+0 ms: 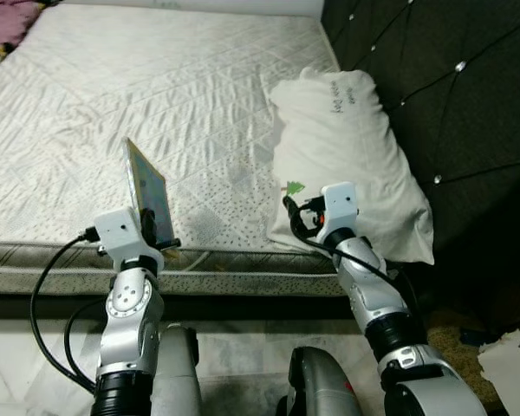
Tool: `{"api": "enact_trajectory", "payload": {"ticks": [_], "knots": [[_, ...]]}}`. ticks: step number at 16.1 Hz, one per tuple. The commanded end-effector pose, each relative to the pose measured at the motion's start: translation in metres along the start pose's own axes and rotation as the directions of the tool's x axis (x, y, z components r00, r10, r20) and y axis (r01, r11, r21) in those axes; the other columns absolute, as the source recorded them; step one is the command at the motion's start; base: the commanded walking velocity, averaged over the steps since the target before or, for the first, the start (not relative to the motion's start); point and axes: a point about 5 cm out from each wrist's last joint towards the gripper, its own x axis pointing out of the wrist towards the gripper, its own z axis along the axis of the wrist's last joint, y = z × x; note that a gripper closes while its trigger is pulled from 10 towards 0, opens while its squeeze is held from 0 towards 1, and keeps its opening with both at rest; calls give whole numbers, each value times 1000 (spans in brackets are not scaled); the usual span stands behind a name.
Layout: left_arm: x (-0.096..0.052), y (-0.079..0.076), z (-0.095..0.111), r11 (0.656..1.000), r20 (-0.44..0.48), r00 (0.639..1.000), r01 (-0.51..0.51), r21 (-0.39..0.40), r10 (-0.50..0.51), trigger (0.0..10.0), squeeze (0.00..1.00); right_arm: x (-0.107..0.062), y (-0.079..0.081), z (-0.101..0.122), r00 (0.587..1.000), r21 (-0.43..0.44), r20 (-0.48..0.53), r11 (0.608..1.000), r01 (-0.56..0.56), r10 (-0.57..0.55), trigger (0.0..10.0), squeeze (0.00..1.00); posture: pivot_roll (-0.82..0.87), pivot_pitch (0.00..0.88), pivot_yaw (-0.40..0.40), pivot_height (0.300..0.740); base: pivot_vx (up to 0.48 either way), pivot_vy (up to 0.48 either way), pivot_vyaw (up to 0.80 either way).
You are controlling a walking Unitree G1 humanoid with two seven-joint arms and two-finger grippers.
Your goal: Clean up the room
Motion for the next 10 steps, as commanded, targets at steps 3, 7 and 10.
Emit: {"api": "enact_trajectory", "payload": {"ticks": [3,7,10], "knots": [[0,-5,12,998,70,996,56,-2,-56,10000,0,2,1,4,1000,-9,10,1000,-10,10,10000,0,41,83,-46,640,186,0,0],[0,-7,12,998,69,995,69,-11,-68,10000,0,2,2,4,1000,-11,11,1000,-15,15,10000,0,41,83,-46,640,339,0,0],[0,-8,11,997,66,995,79,-13,-78,10000,0,2,2,5,1000,-12,10,1000,-15,15,10000,0,40,83,-45,640,356,0,0]]}}
